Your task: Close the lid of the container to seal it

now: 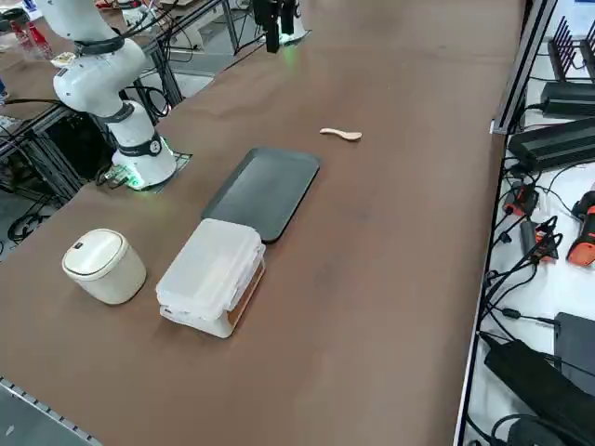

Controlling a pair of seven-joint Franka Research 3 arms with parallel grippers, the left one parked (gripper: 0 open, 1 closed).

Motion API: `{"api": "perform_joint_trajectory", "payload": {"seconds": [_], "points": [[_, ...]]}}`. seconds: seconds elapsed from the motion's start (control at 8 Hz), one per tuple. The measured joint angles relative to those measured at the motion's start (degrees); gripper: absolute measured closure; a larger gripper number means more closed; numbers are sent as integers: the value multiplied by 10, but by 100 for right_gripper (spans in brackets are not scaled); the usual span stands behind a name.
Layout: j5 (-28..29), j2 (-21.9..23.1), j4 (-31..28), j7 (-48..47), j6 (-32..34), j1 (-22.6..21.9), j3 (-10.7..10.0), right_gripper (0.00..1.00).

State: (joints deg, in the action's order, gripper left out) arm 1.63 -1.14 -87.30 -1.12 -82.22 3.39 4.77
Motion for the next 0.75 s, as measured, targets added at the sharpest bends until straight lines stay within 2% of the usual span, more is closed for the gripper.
{"api": "perform_joint_trajectory", "payload": {"seconds": [0.12,0.75], "points": [[0,-4,6,0,-2,0,0,0],[0,-28,41,0,-6,0,-4,0]]}}
